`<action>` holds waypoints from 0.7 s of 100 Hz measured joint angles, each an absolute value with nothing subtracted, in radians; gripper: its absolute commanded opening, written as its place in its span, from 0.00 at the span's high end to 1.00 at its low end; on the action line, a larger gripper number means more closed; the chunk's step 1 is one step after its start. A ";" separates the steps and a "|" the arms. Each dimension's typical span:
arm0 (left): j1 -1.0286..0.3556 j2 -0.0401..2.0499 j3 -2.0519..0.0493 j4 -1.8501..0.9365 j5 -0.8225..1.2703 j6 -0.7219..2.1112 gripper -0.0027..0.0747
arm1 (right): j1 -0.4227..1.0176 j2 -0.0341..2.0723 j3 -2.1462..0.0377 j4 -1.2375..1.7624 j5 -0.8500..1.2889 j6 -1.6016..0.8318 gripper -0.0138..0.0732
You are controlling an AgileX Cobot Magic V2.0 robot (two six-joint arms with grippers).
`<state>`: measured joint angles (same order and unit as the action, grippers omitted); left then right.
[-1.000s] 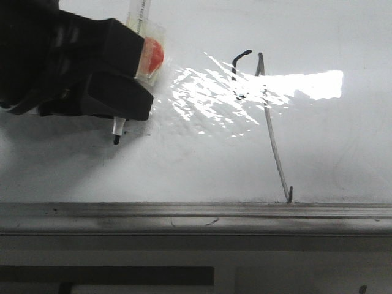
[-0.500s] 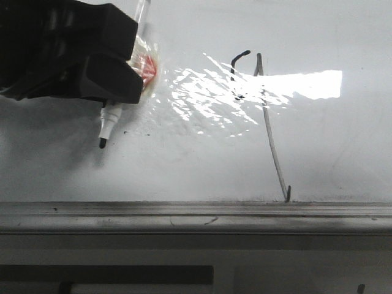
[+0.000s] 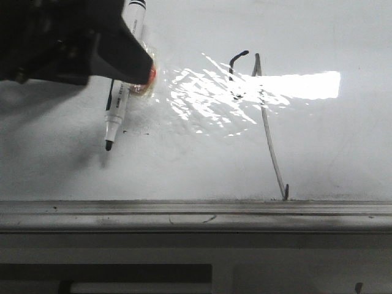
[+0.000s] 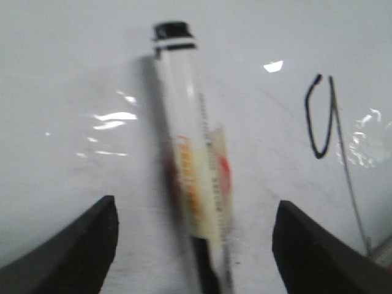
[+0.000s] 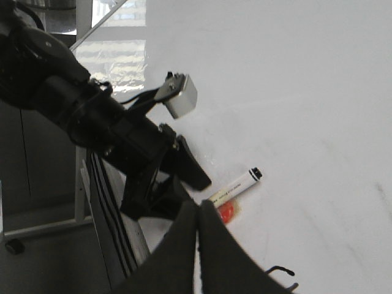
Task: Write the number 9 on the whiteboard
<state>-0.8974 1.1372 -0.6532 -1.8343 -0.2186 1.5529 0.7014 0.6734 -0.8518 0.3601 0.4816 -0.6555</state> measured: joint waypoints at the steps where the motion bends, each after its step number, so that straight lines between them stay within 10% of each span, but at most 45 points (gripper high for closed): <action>1: -0.897 1.131 -0.650 -1.834 -0.226 1.553 0.28 | 0.701 0.673 -0.852 0.354 0.487 -0.656 0.91; 19: -0.936 0.896 -0.584 -1.838 -0.318 1.590 0.39 | 0.701 0.599 -0.802 0.312 0.511 -0.633 0.91; 39: -0.965 0.612 -0.452 -1.838 -0.325 1.605 0.98 | 0.701 0.438 -0.604 0.256 0.412 -0.614 0.91; 70: -0.965 0.394 -0.304 -1.839 -0.271 1.606 0.99 | 0.701 0.291 -0.426 0.211 0.371 -0.612 0.91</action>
<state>-0.9654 0.3938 -0.3043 -1.8386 -0.2709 1.6060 0.7014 0.2907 -0.4256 0.2109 0.3708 -0.6116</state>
